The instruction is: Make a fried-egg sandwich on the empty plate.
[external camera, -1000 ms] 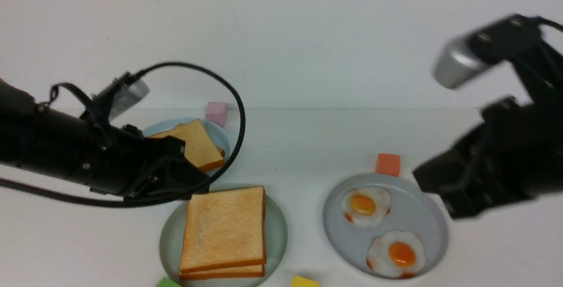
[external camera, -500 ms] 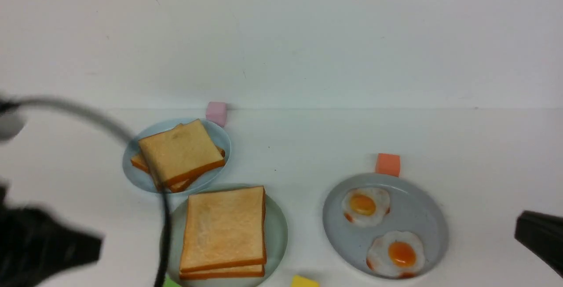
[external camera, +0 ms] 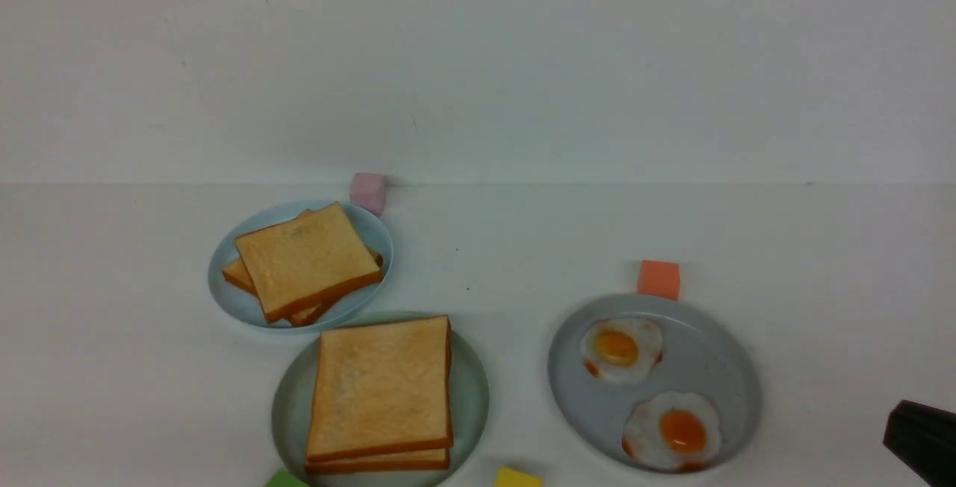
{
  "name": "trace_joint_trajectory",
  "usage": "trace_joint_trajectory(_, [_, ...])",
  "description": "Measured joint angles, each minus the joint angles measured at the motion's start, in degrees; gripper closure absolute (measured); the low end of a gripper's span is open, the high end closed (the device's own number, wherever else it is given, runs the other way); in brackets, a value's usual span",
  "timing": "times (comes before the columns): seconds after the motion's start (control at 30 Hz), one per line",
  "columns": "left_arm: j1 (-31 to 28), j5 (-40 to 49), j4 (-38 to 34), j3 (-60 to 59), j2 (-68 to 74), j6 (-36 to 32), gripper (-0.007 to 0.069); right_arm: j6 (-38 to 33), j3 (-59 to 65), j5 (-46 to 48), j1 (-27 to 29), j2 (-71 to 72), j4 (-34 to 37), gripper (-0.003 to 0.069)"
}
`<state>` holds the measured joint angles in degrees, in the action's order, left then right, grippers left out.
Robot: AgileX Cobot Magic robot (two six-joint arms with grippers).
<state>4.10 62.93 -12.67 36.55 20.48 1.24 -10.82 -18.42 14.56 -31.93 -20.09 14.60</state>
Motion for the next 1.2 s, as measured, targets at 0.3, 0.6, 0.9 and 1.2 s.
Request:
trace_joint_trajectory(0.3, [0.0, -1.95, 0.65, 0.0, -0.12, -0.15, 0.0638, 0.06, 0.0, 0.0, 0.0, 0.0, 0.0, 0.0653])
trace_joint_trajectory(0.6, [0.0, -2.14, 0.85, -0.13, -0.12, -0.15, 0.0637, 0.06, 0.0, 0.0, 0.0, 0.0, 0.0, 0.0645])
trace_joint_trajectory(0.9, [0.0, -17.11, 6.09, -12.48, -10.53, 1.86, 0.0634, 0.06, 0.0, 0.0, 0.0, 0.0, 0.0, 0.0638])
trace_joint_trajectory(1.2, [0.0, -37.2, 12.0, -31.9, -21.09, 4.96, 0.0628, 0.06, 0.0, 0.06, 0.0, 0.0, 0.0, 0.063])
